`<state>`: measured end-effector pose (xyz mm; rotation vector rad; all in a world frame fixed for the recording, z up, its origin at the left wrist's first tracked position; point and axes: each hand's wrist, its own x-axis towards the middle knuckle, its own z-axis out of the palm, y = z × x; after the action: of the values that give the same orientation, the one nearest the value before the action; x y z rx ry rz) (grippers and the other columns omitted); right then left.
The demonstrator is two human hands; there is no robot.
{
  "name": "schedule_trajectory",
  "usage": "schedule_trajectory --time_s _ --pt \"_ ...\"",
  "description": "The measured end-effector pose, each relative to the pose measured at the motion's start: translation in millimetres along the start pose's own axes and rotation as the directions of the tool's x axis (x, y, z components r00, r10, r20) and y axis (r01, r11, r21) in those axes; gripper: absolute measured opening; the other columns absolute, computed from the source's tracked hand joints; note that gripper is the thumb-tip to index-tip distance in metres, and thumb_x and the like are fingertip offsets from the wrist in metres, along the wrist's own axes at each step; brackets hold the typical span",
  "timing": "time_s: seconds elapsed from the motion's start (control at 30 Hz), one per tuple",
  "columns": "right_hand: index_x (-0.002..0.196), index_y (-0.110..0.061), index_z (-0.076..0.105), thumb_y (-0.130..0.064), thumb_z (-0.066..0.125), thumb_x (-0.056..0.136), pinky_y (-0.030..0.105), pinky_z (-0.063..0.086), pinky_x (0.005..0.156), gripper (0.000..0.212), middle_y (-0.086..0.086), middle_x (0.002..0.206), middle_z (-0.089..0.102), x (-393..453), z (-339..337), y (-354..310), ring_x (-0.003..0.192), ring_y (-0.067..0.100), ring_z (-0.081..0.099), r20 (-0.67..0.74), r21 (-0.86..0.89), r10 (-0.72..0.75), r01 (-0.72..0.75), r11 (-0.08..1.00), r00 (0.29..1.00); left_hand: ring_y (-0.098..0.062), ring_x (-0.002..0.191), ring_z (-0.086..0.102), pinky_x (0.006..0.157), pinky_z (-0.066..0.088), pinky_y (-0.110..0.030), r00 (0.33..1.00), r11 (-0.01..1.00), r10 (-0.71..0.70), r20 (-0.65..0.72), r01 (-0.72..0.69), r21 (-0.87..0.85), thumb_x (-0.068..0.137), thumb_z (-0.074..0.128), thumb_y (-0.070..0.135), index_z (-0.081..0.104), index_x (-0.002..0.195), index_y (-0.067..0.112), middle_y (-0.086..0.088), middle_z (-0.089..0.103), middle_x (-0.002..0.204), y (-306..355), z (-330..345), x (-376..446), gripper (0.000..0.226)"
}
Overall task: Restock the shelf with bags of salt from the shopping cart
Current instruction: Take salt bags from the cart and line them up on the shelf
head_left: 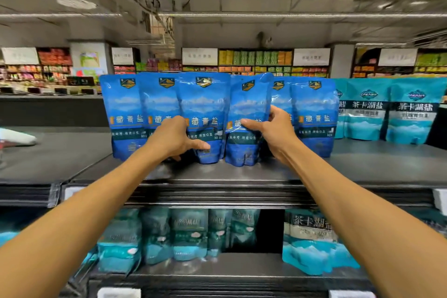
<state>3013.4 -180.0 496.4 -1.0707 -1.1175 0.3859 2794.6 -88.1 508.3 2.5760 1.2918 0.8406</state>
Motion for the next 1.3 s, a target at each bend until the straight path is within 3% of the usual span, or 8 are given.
schedule_trajectory --time_s 0.1,0.23,0.43,0.7,0.8,0.93,1.13,1.3 --pt "0.092 -0.012 0.068 0.000 0.084 0.072 0.018 0.057 0.063 0.028 -0.002 0.082 0.077 3.3 -1.8 1.6 0.077 0.013 0.075 -0.004 -0.012 0.008 -0.008 1.000 1.000 -0.019 0.041 0.066 0.059 0.061 -0.040 0.999 0.988 -0.048 0.023 0.044 0.146 0.054 0.071 0.076 0.051 0.072 0.010 -0.002 0.068 0.053 2.7 -3.8 4.2 0.072" --pt "0.097 -0.016 0.068 -0.010 0.087 0.071 0.020 0.057 0.069 0.032 -0.001 0.096 0.077 4.6 -5.0 3.6 0.087 0.012 0.074 0.005 -0.086 -0.001 0.001 0.996 1.000 -0.012 0.037 0.063 0.060 0.058 -0.030 0.997 0.950 -0.077 0.031 0.064 0.304 0.053 0.059 0.089 0.057 0.070 0.013 0.005 0.063 0.042 0.6 -6.9 6.3 0.078" --pt "0.102 -0.016 0.063 -0.037 0.089 0.068 0.036 0.058 0.085 0.048 -0.002 0.101 0.073 -3.5 -13.0 14.2 0.095 0.014 0.070 -0.073 -0.265 -0.003 -0.016 0.964 0.997 -0.017 0.048 0.057 0.057 0.054 -0.034 0.985 0.942 0.067 -0.158 -0.011 0.336 0.050 0.048 0.095 0.050 0.046 0.013 0.002 0.054 0.039 -13.1 0.8 1.1 0.083" --pt "0.116 -0.018 0.047 -0.053 0.080 0.073 0.024 0.051 0.073 0.064 -0.003 0.104 0.064 -18.7 -18.9 5.3 0.094 0.011 0.064 -0.068 -0.370 0.052 -0.074 0.926 0.996 -0.016 0.051 0.044 0.044 0.028 -0.027 0.895 0.981 0.100 -0.434 -0.017 0.191 0.072 0.048 0.085 0.040 0.067 0.015 -0.001 0.050 0.055 -17.9 10.4 -11.1 0.070" --pt "0.119 -0.017 0.043 -0.053 0.071 0.082 0.026 0.045 0.076 0.058 -0.001 0.104 0.057 -31.4 -24.2 -5.7 0.094 0.016 0.058 -0.148 -0.456 -0.031 -0.041 0.889 0.989 -0.016 0.052 0.049 0.046 0.030 -0.028 0.805 0.991 0.102 -0.584 -0.133 -0.011 0.090 0.045 0.065 0.042 0.069 0.019 0.002 0.051 0.055 -15.1 7.7 -21.2 0.050" --pt "0.113 -0.020 0.047 -0.029 0.074 0.086 0.033 0.046 0.081 0.040 -0.007 0.092 0.069 -64.5 -45.0 -25.4 0.093 0.016 0.064 -0.296 -0.492 -0.276 0.101 0.865 0.915 -0.011 0.048 0.041 0.048 0.031 -0.029 0.755 0.898 0.130 -0.643 -0.365 -0.247 0.097 0.050 0.046 0.040 0.066 0.026 0.007 0.042 0.051 14.9 10.1 -49.9 0.039" --pt "0.101 -0.014 0.061 -0.004 0.080 0.078 0.025 0.049 0.068 0.032 0.000 0.074 0.071 -160.4 -98.7 -34.0 0.070 0.016 0.063 -0.377 -0.333 -0.332 0.209 0.920 0.864 -0.006 0.050 0.032 0.048 0.027 -0.020 0.848 0.587 0.307 -0.431 -0.525 -0.616 0.094 0.053 0.041 0.043 0.066 0.021 0.007 0.037 0.053 103.2 71.2 -120.2 0.035" --pt "0.096 -0.011 0.064 0.002 0.081 0.075 0.025 0.053 0.070 0.030 0.007 0.073 0.069 -273.4 -176.4 -13.5 0.068 0.013 0.064 -0.563 -0.379 -0.278 0.056 0.924 0.778 -0.016 0.044 0.030 0.044 0.024 -0.027 0.860 0.296 0.505 -0.076 -0.255 -0.920 0.093 0.055 0.032 0.043 0.069 0.002 -0.023 0.038 0.052 191.0 166.0 -178.5 0.040"
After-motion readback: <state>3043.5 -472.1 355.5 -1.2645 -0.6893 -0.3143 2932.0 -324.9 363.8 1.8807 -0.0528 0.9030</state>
